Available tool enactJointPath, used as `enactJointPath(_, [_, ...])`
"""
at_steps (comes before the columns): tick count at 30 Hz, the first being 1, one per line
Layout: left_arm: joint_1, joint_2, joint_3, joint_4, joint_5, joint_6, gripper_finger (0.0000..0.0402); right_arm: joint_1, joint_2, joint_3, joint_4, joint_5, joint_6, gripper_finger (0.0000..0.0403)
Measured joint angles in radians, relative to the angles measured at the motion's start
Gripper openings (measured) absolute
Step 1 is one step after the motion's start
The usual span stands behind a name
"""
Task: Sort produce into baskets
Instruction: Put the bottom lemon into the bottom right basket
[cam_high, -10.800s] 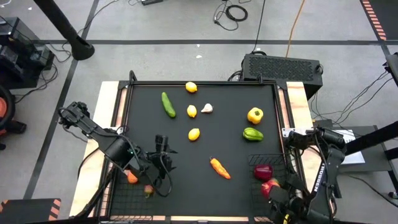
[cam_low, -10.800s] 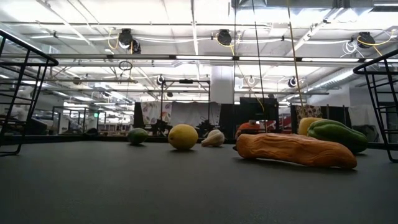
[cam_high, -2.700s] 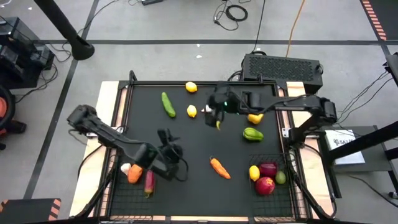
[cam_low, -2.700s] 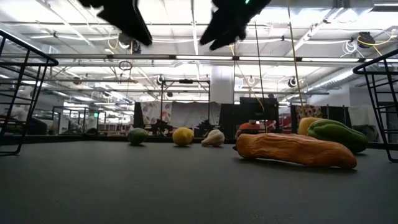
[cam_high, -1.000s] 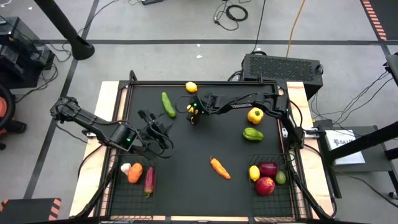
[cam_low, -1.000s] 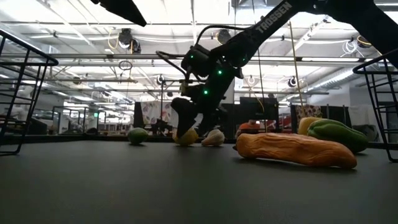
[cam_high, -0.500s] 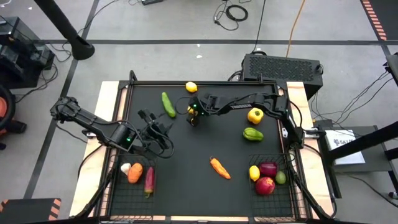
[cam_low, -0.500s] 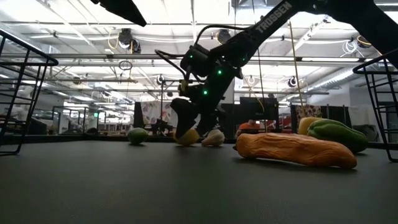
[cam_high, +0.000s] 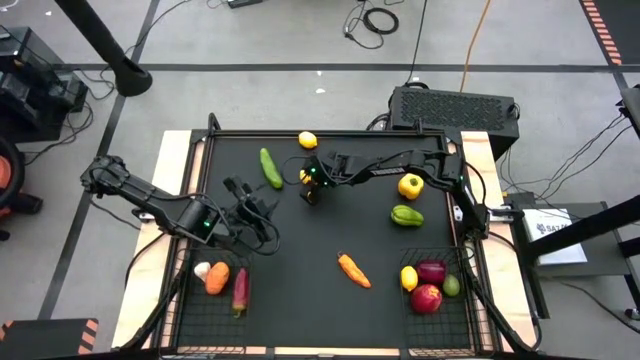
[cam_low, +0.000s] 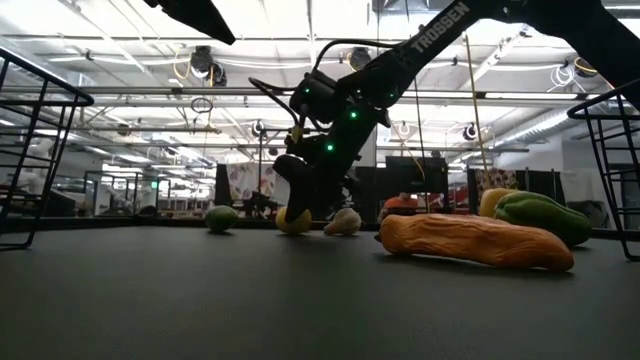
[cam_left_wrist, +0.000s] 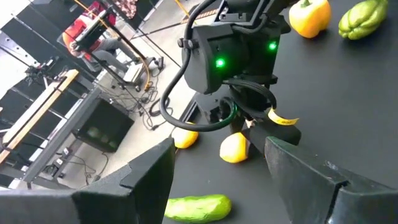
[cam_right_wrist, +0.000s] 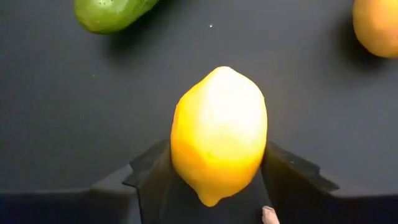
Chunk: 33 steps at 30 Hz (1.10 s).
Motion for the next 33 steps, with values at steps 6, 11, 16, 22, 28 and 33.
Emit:
enactJointPath(6, [0.0,0.0,0.0,-0.004,0.002,0.0,0.0254,0.0,0.0,0.0,0.0,-0.001,0.004,0.0206])
enactJointPath(11, [0.0,0.0,0.0,-0.009,0.003,0.0,0.0254,0.0,-0.008,0.0,-0.01,-0.071,0.002,0.0205])
enactJointPath(16, [0.0,0.0,0.0,-0.008,0.01,-0.001,0.0254,0.0,-0.06,-0.001,-0.06,-0.202,-0.019,0.0204])
enactJointPath(22, [0.0,0.0,0.0,-0.008,0.043,-0.001,0.0254,0.019,-0.164,-0.001,-0.207,-0.332,-0.048,0.0203])
enactJointPath(28, [-0.001,0.0,0.0,-0.008,0.057,-0.001,0.0254,0.111,-0.294,-0.001,-0.427,-0.347,-0.056,0.0203])
enactJointPath(33, [-0.003,0.0,0.0,-0.003,0.063,-0.002,0.0254,0.234,-0.403,-0.001,-0.614,-0.304,0.03,0.0203])
